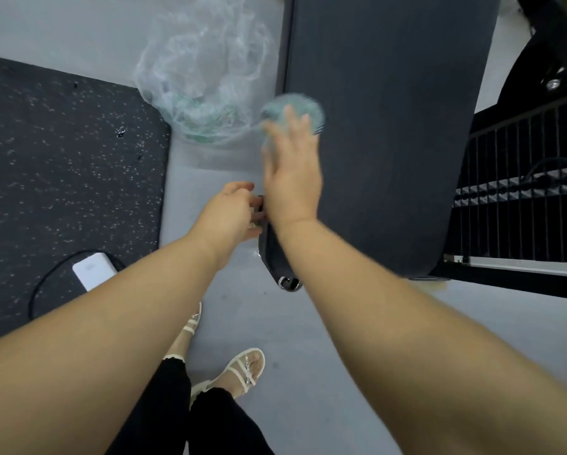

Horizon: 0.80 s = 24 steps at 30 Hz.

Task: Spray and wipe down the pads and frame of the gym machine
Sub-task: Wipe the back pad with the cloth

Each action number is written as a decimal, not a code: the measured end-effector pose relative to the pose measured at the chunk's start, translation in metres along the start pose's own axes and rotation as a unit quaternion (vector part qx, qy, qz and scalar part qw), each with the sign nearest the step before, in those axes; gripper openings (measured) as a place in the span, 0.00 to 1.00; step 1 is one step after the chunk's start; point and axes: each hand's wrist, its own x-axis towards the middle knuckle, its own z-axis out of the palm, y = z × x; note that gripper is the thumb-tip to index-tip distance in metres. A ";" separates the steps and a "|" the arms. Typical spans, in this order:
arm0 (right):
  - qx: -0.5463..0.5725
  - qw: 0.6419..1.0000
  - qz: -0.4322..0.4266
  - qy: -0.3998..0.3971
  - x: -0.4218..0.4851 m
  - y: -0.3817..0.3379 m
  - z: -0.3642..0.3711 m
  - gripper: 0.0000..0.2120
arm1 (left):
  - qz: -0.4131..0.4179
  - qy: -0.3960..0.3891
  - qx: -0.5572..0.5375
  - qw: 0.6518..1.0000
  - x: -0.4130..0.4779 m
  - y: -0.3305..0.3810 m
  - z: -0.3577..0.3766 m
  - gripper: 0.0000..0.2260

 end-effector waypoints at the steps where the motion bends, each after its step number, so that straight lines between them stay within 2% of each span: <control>1: -0.021 0.996 -0.071 -0.044 -0.021 -0.002 0.004 0.16 | 0.001 0.006 0.011 1.000 0.001 -0.002 -0.003 0.12; 4: -0.059 0.966 -0.193 -0.163 -0.062 0.013 -0.004 0.15 | -0.009 0.065 0.058 0.996 0.002 -0.009 -0.014 0.13; 6: -0.098 0.952 -0.226 -0.181 -0.054 0.020 -0.012 0.15 | 0.024 0.147 0.119 0.982 0.002 -0.010 -0.019 0.17; 7: -0.115 0.952 -0.225 -0.175 -0.041 0.018 -0.013 0.15 | 0.059 0.162 0.147 0.974 0.001 -0.007 -0.018 0.18; 10: -0.164 0.960 -0.188 -0.125 0.014 0.007 -0.009 0.13 | 0.154 0.144 0.138 0.968 0.003 0.009 -0.007 0.18; 12: -0.144 0.964 -0.131 -0.183 0.036 -0.004 -0.010 0.17 | 0.185 0.114 0.094 0.972 0.009 0.023 0.004 0.19; 14: -0.024 0.969 -0.074 -0.235 0.037 -0.007 -0.022 0.24 | 0.194 0.052 0.023 0.979 0.019 0.036 0.012 0.18; 16: 0.125 0.960 -0.019 -0.250 0.027 -0.005 -0.038 0.28 | 0.171 -0.024 -0.035 0.984 0.029 0.040 0.021 0.18; 18: 0.178 0.961 0.021 -0.211 0.014 0.004 -0.050 0.28 | 0.147 -0.046 0.009 0.988 0.039 0.042 0.030 0.24; 21: 0.109 0.982 0.031 -0.153 0.001 0.029 -0.054 0.24 | 0.136 0.004 0.119 0.984 0.052 0.049 0.038 0.25; 24: 0.006 0.977 -0.027 -0.211 -0.009 0.049 -0.049 0.27 | 0.169 0.047 0.169 0.970 0.070 0.062 0.038 0.21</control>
